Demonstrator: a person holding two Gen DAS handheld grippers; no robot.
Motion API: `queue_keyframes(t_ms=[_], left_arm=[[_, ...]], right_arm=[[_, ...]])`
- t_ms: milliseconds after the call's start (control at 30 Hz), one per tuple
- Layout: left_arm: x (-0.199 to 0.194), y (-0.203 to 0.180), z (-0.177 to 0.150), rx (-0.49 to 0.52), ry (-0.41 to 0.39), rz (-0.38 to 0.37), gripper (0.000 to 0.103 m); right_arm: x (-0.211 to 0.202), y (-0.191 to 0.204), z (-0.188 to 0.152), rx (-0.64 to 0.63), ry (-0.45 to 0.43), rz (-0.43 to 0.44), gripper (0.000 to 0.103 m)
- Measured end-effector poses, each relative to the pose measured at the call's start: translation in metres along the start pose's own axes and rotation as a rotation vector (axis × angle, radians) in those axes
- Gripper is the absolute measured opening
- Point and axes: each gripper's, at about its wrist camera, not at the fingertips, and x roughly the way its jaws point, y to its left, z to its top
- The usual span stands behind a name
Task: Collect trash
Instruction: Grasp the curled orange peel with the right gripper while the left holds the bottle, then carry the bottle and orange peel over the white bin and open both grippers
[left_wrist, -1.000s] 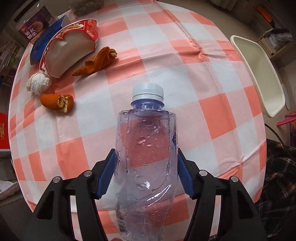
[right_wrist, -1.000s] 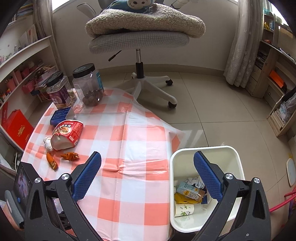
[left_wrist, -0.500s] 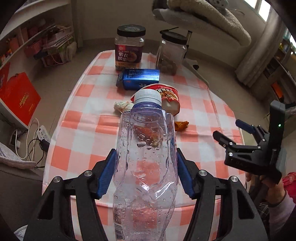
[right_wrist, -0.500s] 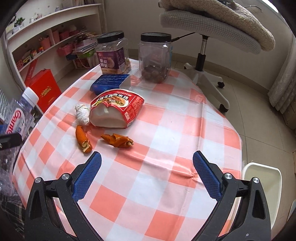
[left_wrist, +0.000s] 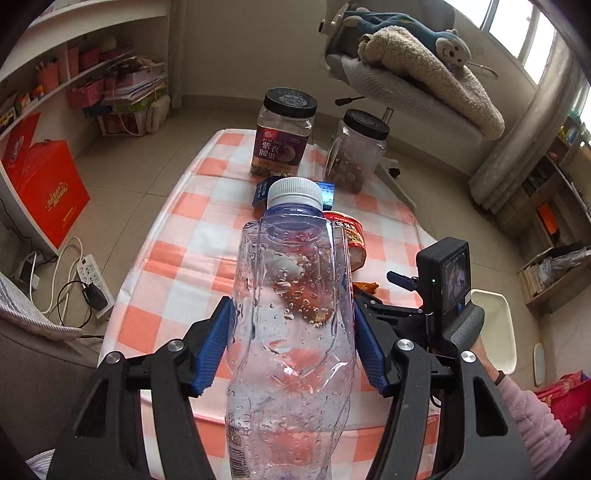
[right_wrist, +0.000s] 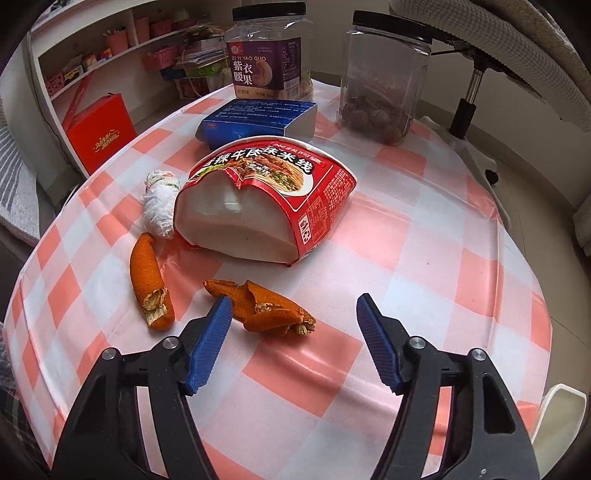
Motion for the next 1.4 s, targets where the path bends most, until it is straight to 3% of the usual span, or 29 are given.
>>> queue_keyframes(t_ms=[100,400,933,1167,1400], left_arm=[[0.002,0.002,-0.001,-0.002,0.006,0.005,0.062],[-0.002,0.002,-0.001,-0.022,-0.021,0.01,0.062],[-0.002,-0.029,0.0,0.0,-0.061,-0.022,0.062],[0.007,-0.059,0.001,0.032,-0.062,-0.054,0.062],[0.02,-0.096,0.003,0.069,-0.059,-0.097,0.062]], right_arm=[[0.007,0.001,-0.004,0.015,0.004,0.008,0.036],[-0.019,-0.002,-0.019,0.131,-0.019,-0.042,0.019],[-0.133,-0.031,-0.032,0.201,-0.155,-0.126,0.017],[-0.181,-0.077,-0.051,0.269,-0.178,-0.209,0.017],[-0.223,-0.14,-0.085,0.365,-0.213,-0.348,0.017]])
